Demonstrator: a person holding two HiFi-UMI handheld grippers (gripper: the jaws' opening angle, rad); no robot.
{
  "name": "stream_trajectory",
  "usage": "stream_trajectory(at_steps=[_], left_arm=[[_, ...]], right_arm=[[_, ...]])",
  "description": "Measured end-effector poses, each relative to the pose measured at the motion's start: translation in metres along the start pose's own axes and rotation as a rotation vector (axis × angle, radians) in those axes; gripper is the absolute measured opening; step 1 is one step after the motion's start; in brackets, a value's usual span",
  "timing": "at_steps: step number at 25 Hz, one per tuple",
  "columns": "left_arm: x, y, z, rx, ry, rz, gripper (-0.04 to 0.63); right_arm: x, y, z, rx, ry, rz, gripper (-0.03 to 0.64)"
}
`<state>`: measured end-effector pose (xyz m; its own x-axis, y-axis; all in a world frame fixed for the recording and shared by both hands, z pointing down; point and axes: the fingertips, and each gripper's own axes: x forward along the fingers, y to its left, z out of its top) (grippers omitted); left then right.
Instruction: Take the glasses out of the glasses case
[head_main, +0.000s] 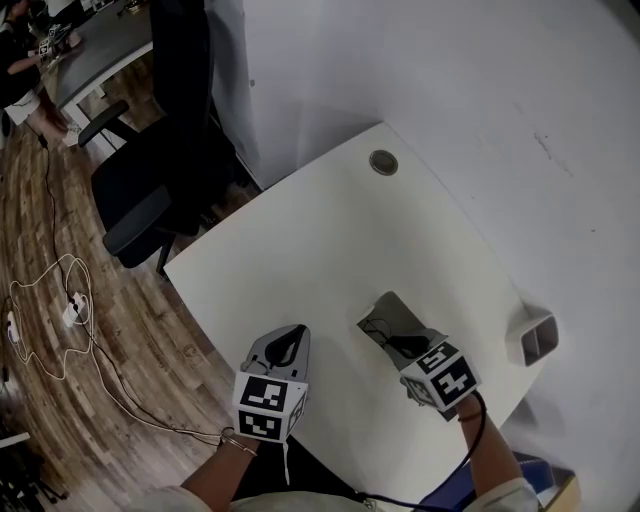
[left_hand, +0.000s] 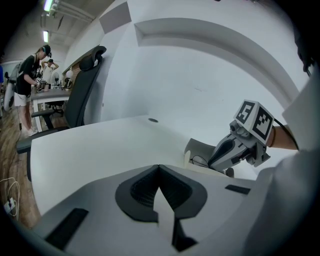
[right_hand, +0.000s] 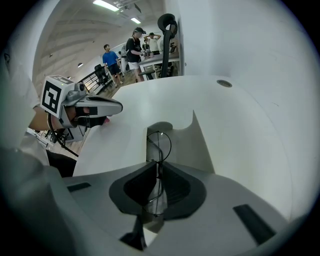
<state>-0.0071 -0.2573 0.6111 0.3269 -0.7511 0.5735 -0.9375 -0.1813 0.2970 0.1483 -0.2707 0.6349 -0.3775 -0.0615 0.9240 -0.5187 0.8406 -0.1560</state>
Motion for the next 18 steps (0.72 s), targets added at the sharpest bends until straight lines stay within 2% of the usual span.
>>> stream_trajectory(at_steps=[7,14,18], left_arm=[[-0.001,-0.001,-0.003,-0.012,0.003,0.005,0.008],[-0.002,-0.009,0.004,0.002,-0.002,-0.015,0.008],[-0.004,-0.015,0.012,0.021,-0.013,-0.028,0.008]], right_arm=[[0.002,-0.001,-0.001,0.025,-0.01,-0.02,0.046],[-0.007,-0.009,0.002,0.081,-0.091,-0.139,0.04],[-0.016,-0.008,0.004,0.111,-0.126,-0.178,0.038]])
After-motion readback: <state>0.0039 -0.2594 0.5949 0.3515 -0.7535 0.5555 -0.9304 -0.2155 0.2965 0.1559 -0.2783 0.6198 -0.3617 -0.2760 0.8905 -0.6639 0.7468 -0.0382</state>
